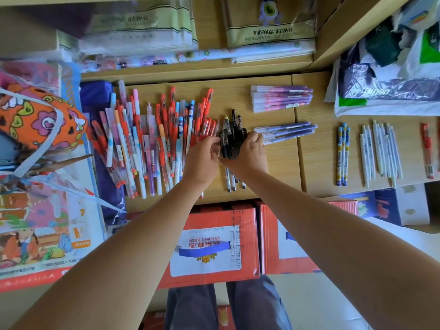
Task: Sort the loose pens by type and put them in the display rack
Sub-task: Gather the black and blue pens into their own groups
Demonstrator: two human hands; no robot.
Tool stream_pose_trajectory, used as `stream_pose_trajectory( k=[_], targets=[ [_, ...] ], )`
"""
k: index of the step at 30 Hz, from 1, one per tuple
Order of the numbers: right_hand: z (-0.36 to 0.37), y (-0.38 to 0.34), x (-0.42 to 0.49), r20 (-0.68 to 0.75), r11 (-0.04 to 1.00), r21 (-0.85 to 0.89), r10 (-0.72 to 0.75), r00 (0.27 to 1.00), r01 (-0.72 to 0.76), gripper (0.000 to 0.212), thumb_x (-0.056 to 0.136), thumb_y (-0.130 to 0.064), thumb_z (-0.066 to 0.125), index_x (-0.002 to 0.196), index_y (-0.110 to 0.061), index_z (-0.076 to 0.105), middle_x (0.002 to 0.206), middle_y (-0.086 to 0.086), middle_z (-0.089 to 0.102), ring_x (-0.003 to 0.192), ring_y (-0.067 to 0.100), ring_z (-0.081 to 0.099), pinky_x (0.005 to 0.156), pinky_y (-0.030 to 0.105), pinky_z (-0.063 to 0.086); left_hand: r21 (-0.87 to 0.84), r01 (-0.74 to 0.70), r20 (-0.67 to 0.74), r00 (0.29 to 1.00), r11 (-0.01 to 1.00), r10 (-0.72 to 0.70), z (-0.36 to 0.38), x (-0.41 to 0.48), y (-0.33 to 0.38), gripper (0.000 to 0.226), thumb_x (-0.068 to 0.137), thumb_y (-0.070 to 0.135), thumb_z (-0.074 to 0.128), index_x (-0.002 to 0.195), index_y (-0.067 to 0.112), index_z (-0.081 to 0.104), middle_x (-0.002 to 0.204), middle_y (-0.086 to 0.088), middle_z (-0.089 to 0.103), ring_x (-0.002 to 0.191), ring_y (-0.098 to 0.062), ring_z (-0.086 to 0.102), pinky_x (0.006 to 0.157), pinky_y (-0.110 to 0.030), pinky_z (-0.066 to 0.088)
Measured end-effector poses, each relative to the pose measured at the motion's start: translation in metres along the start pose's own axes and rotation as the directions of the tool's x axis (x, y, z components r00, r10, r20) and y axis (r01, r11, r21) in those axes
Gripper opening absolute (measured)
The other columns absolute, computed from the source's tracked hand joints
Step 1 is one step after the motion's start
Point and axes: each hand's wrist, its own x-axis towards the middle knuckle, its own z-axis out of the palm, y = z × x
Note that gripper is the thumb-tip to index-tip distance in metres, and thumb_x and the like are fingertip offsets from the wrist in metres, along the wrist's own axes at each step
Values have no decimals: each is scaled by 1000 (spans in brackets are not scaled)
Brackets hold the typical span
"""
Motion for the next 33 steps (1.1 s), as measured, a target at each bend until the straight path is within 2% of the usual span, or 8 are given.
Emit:
stream_pose_trajectory(
  k=[4,8,13,17,20,25,30,33],
  targets=[
    [5,-3,3,-25,999,37,29,999,-28,78,74,-41,77,125,-5,30,122,13,40,114,28,47,99,33,45,198,-114,40,993,974,108,-4,0,-6,31,93,2,50,123,6,59,117,-8,63,106,-21,61,93,-29,47],
    [6,4,5,-42,1000,-20,9,999,-9,72,75,-43,75,121,-7,32,118,12,44,110,27,49,91,33,47,327,-193,94,981,925,172,-4,-2,-8,30,90,2,55,118,9,63,109,-7,57,92,-21,61,82,-30,51],
    [0,5,4,-27,998,-62,-17,999,15,67,79,-45,69,120,-5,35,117,13,45,110,28,49,92,33,45,577,-332,123,938,746,323,0,-2,-2,22,82,9,67,104,14,69,109,-7,53,105,-26,50,86,-38,43],
    [-1,5,4,-31,998,-56,-31,999,29,70,81,-53,65,121,-4,35,116,13,45,109,27,50,90,33,45,688,-325,102,929,649,357,1,3,-9,29,82,16,67,111,21,64,114,-3,53,113,-27,46,96,-47,33],
    [-1,3,4,-23,999,-37,-22,999,21,69,81,-49,66,123,-5,34,118,13,45,109,26,49,91,32,45,719,-281,47,932,636,359,1,4,-16,35,77,17,73,110,19,62,111,-4,54,109,-27,49,97,-53,37],
    [-1,-2,7,-42,997,-60,-58,997,55,54,82,-28,68,119,-8,35,118,12,46,108,26,50,81,25,40,756,-240,8,934,609,357,-11,9,-30,51,69,25,82,115,19,61,111,-5,55,107,-28,52,93,-50,42],
    [-1,-6,7,-28,995,-71,-71,997,69,58,84,-31,70,122,-7,34,120,13,48,105,27,54,84,30,46,762,-190,-38,941,619,336,-22,9,-44,55,69,30,81,120,20,60,113,-6,56,109,-30,52,96,-49,42],
    [-2,-5,6,-10,993,-83,-88,996,87,56,85,-33,69,120,-8,33,116,12,48,91,21,50,74,26,42,769,-196,-30,940,609,341,-23,8,-48,57,68,32,81,120,22,60,112,-6,56,108,-30,53,97,-48,42]
  ],
)
